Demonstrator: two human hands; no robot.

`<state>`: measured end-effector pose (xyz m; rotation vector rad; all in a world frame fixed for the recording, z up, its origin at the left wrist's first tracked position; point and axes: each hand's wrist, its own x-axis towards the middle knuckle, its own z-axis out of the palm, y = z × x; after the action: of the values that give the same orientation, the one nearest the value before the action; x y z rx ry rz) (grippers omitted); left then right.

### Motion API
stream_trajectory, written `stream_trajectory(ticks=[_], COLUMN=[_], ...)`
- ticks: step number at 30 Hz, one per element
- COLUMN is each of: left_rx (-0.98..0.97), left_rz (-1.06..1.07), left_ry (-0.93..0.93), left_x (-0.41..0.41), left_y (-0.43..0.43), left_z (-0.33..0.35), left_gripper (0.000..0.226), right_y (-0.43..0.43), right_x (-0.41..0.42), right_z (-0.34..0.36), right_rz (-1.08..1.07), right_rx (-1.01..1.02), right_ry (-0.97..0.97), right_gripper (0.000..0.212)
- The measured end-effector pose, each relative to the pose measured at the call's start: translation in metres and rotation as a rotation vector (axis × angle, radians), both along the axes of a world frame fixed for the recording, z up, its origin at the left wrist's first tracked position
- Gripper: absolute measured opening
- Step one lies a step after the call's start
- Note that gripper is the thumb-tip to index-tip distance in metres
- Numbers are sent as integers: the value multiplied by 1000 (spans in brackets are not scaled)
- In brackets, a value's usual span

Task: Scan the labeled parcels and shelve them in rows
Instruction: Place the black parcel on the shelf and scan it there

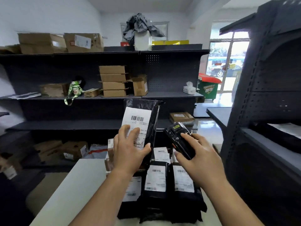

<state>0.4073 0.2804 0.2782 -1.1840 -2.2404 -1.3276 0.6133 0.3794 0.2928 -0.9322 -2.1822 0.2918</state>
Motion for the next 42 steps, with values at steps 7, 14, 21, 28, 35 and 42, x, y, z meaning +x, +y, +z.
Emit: stream_trajectory(ticks=[7, 14, 21, 28, 35, 42], left_rx=[59, 158, 168, 121, 87, 54], left_rz=[-302, -681, -1007, -1173, -1208, -1254], left_ry=[-76, -59, -88, -113, -141, -262], left_x=[128, 311, 534, 715, 832, 948], left_y=[-17, 9, 61, 112, 204, 315], left_z=[7, 35, 40, 29, 5, -14], left_gripper=[56, 59, 58, 56, 55, 63], right_y=[-69, -98, -96, -72, 3, 97], right_x=[143, 327, 529, 693, 798, 897], right_z=[6, 10, 5, -4, -20, -23], right_rz=[-252, -551, -773, -907, -1009, -1104], right_rx=[73, 53, 46, 31, 0, -48], right_ry=[123, 235, 301, 312, 308, 306], right_gripper=[59, 58, 56, 56, 54, 55])
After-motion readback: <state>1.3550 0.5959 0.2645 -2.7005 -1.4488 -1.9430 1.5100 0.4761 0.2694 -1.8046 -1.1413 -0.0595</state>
